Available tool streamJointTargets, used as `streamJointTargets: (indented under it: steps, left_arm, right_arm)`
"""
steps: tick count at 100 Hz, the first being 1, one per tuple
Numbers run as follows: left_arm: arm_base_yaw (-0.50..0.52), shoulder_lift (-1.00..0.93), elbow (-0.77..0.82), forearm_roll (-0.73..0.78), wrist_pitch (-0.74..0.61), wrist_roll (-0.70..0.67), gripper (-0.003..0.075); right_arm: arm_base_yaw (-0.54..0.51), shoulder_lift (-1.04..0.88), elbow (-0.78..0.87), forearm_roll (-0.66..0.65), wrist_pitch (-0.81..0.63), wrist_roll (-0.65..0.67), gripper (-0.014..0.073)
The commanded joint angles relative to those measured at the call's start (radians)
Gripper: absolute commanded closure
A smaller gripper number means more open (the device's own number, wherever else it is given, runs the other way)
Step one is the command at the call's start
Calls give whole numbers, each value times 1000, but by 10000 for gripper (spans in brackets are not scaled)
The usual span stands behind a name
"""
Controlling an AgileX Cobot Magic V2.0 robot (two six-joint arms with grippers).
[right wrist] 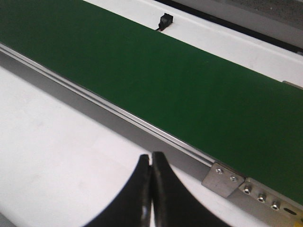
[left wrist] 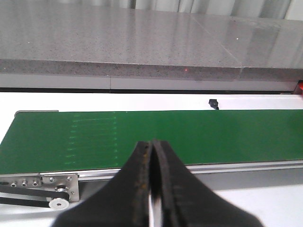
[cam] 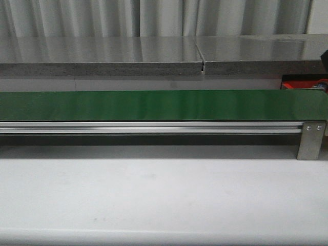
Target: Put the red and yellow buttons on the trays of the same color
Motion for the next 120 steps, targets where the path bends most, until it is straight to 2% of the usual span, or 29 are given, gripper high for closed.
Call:
streamJointTargets:
  steps: [1, 14, 24, 37, 63, 80, 88, 98, 120]
  left_arm:
    - [-7, 3, -27, -21, -68, -2, 741]
    - [-7, 3, -27, -21, -68, -2, 741]
    - [-7, 3, -27, -21, -68, -2, 741]
    - [-7, 3, -27, -21, -68, -2, 741]
    - [-7, 3, -27, -21, -68, -2, 741]
    - [-7, 3, -27, -21, -68, -2, 741]
    - [-7, 3, -27, -21, -68, -2, 741]
    - [-7, 3, -27, -21, -68, -2, 741]
    - [-7, 3, -27, -21, -68, -2, 741]
  right_arm:
    - [-1, -18, -24, 57, -21, 2, 711]
    - [-1, -17, -24, 98, -35, 10, 711]
    - [-1, -39, -24, 33, -30, 89, 711]
    - [-1, -103, -23, -232, -41, 343, 711]
    - [-1, -252, 55, -809, -216, 1054, 711]
    - [20, -340, 174, -1126, -315, 1378, 711]
    - [45, -399, 242, -1207, -397, 1418, 711]
    - [69, -474, 325, -1215, -490, 1417, 711]
    - [72, -642, 420, -1215, -507, 1417, 711]
